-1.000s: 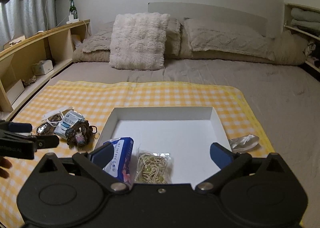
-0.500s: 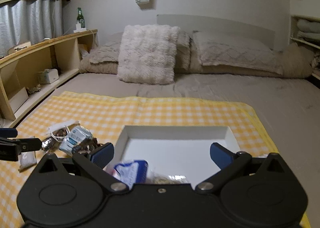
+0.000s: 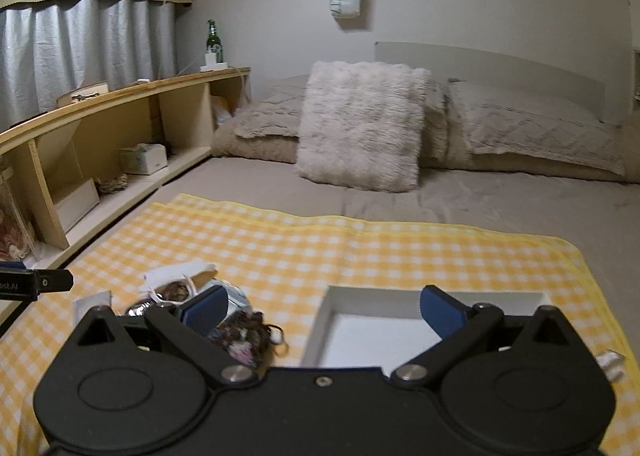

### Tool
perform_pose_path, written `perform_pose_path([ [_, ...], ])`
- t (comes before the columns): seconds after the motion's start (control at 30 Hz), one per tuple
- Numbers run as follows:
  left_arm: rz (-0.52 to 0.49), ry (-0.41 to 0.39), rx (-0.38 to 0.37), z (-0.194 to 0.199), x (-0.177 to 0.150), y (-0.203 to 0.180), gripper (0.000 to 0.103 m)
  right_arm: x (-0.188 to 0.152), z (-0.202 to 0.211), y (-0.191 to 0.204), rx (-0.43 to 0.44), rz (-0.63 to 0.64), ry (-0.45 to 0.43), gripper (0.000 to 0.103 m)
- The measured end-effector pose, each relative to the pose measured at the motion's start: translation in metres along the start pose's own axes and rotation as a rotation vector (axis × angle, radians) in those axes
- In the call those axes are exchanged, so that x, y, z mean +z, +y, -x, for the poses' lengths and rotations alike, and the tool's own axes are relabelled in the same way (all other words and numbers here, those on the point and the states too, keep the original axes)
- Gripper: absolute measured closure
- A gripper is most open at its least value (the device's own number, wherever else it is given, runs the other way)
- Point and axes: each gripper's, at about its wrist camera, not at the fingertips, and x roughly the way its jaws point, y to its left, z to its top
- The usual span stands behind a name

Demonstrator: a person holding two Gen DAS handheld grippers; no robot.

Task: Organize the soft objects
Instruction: 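Lift both tools out of the box toward the remaining items, then grasp the grey printed pouch with the left tool while the right tool grasps the crocheted pouch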

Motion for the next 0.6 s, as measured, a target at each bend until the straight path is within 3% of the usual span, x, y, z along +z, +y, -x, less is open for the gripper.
perform_pose_path([
  [0.3, 0.043, 0.033, 0.123, -0.019, -0.002, 0.045, 0.0, 0.004, -0.034, 0.04, 0.073, 0.069, 0.049, 0.0],
  [0.6, 0.151, 0.225, 0.143, -0.08, -0.017, 0.069, 0.0, 0.0, -0.076, 0.065, 0.129, 0.115, 0.097, 0.0],
])
